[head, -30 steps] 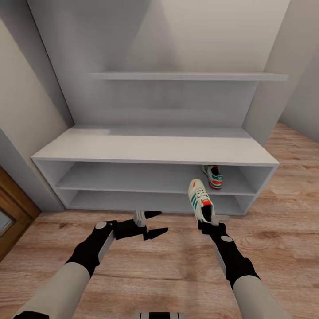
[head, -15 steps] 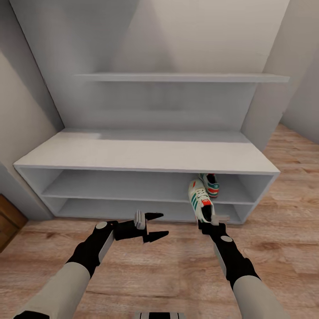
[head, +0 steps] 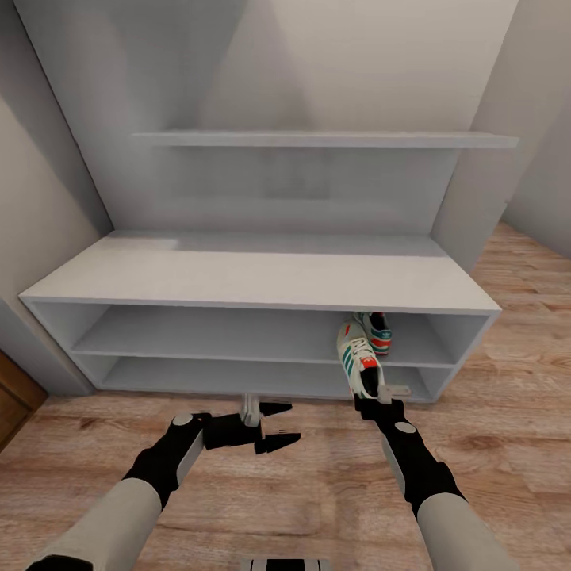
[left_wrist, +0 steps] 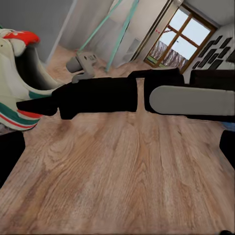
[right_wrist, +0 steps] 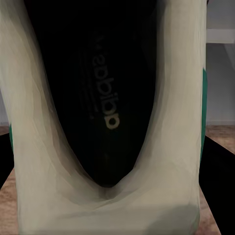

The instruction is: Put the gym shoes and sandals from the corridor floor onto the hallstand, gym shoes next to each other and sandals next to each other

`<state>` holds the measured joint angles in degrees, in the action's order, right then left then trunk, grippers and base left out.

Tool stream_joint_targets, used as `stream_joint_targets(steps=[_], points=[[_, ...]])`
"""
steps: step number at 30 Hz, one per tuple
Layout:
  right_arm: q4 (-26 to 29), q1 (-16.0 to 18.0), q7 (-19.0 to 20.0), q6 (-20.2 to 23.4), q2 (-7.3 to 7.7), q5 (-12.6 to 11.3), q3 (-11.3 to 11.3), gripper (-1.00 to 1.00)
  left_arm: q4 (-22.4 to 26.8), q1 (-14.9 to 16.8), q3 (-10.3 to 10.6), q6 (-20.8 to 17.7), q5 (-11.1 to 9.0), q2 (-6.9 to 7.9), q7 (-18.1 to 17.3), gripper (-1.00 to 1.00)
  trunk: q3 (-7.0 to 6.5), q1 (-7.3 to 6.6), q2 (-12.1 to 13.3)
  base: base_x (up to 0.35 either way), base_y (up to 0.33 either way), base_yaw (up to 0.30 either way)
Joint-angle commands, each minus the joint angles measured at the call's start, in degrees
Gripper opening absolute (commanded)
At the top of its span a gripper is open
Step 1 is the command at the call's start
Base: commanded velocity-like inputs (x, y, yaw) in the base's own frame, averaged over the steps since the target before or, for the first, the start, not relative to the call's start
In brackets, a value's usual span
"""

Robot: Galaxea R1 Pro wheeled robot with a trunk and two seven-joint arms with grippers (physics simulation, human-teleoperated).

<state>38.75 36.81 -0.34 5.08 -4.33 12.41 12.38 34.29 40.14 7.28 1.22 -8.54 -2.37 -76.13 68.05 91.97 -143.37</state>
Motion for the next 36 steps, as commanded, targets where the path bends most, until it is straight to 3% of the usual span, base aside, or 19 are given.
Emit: stream_joint_targets(steps=[1, 4, 12, 16, 18, 24, 36], points=[[0.1, 0.0, 0.0, 0.3, -0.07, 0.6, 0.2, -1.0, -0.4, 0.0, 0.3, 0.1, -0.4, 0.0, -0.6, 1.0, 0.04, -0.01, 0.0, 0.0, 0.0, 0.0], [0.1, 0.0, 0.0, 0.3, -0.07, 0.6, 0.2, -1.0, -3.3, 0.0, 0.5, 1.3, -0.4, -1.16, -3.9, 1.0, 0.04, -0.01, 0.0, 0.0, 0.0, 0.0], [0.0, 0.0, 0.1, 0.3, -0.12, 0.6, 0.2, -1.0, -4.2, 0.0, 0.6, 2.2, -0.6, -1.91, -5.5, 1.0, 0.04, -0.01, 0.0, 0.041, 0.0, 0.0], [0.0, 0.0, 0.1, 0.3, -0.14, 0.6, 0.2, -1.0, -4.3, 0.0, 0.6, 2.0, -0.7, -4.58, -8.2, 1.0, 0.04, -0.01, 0.0, 0.055, 0.0, 0.0], [0.0, 0.0, 0.1, 0.3, -0.15, 0.6, 0.2, -1.0, -4.3, 0.0, 0.6, 1.9, -0.8, -5.09, -9.3, 1.0, 0.04, -0.01, 0.0, 0.013, 0.0, 0.0], [0.0, 0.0, 0.0, 0.3, -0.15, 0.6, 0.2, -1.0, -6.2, 0.0, 0.6, 0.6, -0.8, -5.84, -12.4, 1.0, 0.04, -0.01, 0.0, 0.014, 0.0, 0.0], [0.0, 0.0, 0.1, 0.3, -0.15, 0.6, 0.2, -1.0, -6.8, 0.0, 0.6, 0.4, -0.8, -6.07, -12.7, 1.0, 0.04, -0.01, 0.0, 0.226, 0.0, 0.0]])
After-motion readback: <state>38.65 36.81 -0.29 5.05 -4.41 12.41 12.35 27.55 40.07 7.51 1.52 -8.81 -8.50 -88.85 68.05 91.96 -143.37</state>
